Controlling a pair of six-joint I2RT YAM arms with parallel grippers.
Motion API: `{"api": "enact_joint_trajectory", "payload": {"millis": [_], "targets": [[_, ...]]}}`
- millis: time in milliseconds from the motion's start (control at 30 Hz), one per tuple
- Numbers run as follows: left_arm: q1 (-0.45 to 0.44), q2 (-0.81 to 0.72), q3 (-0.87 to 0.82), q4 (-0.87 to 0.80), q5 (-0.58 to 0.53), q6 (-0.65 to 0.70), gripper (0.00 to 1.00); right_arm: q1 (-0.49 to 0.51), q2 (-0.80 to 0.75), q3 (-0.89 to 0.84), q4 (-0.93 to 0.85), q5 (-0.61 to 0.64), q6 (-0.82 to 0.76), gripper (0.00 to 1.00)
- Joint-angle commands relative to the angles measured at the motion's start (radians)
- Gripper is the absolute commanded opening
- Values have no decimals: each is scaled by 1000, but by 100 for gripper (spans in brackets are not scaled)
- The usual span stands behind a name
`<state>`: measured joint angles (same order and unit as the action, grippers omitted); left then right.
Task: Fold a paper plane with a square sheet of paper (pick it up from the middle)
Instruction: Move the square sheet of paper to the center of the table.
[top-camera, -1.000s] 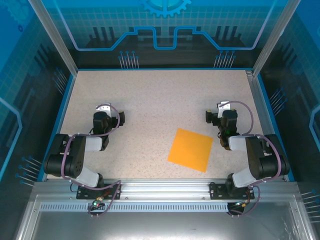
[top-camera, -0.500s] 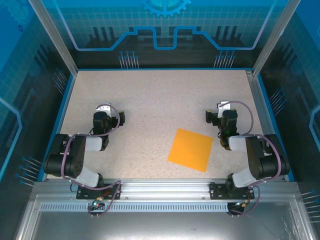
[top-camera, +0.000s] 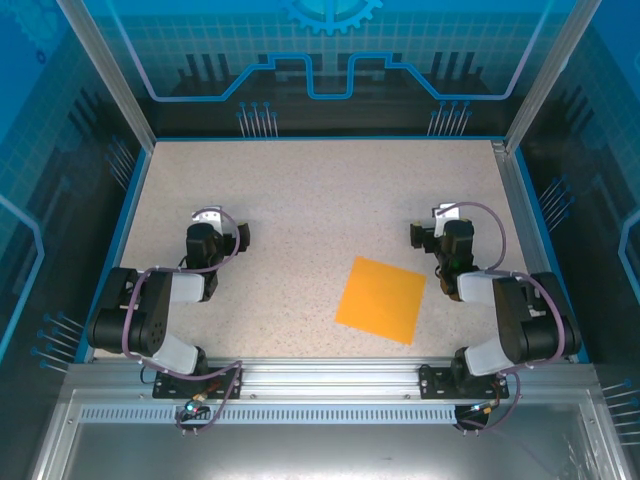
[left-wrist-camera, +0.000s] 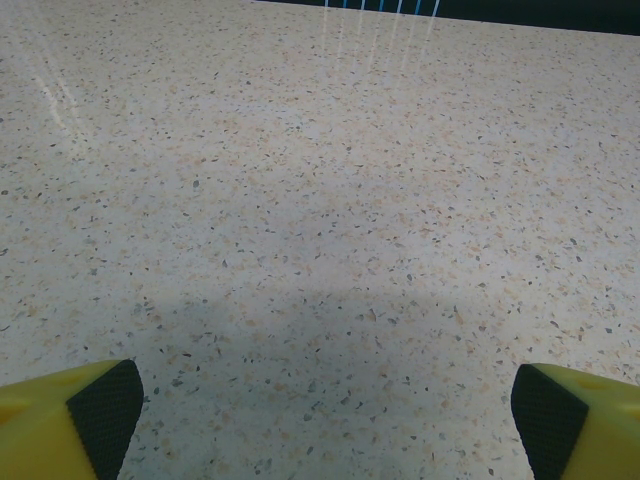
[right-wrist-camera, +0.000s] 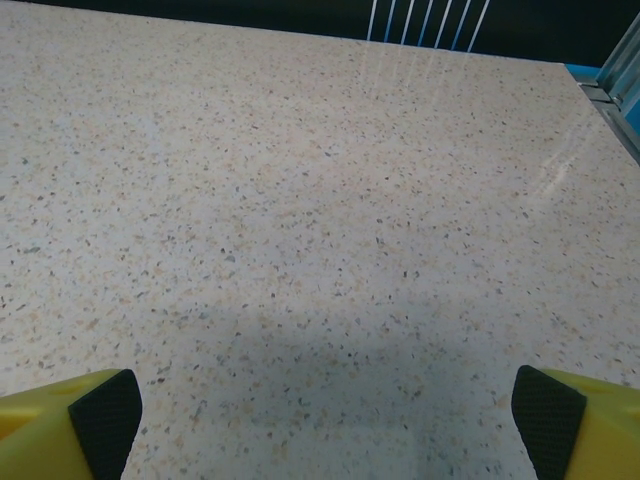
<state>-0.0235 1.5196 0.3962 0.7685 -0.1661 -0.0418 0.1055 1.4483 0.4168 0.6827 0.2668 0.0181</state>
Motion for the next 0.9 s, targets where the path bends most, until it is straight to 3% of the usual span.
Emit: {"api": "enact_joint_trajectory", "payload": {"millis": [0, 133, 233, 267, 333, 400, 533, 633, 733, 867], "targets": [[1, -5, 16, 21, 20, 26, 99, 23, -108, 67, -181, 41, 15, 99], [2, -5, 18, 22, 20, 25, 99, 24, -255, 178, -585, 5, 126, 99], [2, -8, 20, 14, 33, 29, 99, 14, -298, 320, -968, 48, 494, 99], [2, -20, 30, -13, 39, 33, 99, -6, -286, 370, -1087, -32, 540, 99], [2, -75, 44, -85, 56, 37, 99, -8, -265, 406, -1143, -245, 519, 99], [2, -149, 34, -141, 44, 18, 99, 40, -258, 406, -1165, -325, 527, 99], [4, -327, 24, -300, 9, -89, 99, 209, -264, 377, -1216, -220, 617, 99], [5, -427, 79, -511, -2, -219, 99, 313, -243, 345, -1203, -219, 651, 99], [5, -472, 160, -726, 16, -372, 99, 403, -216, 336, -1212, -213, 697, 92], [7, -500, 194, -849, 77, -501, 99, 491, -162, 314, -1177, -229, 748, 92]]}}
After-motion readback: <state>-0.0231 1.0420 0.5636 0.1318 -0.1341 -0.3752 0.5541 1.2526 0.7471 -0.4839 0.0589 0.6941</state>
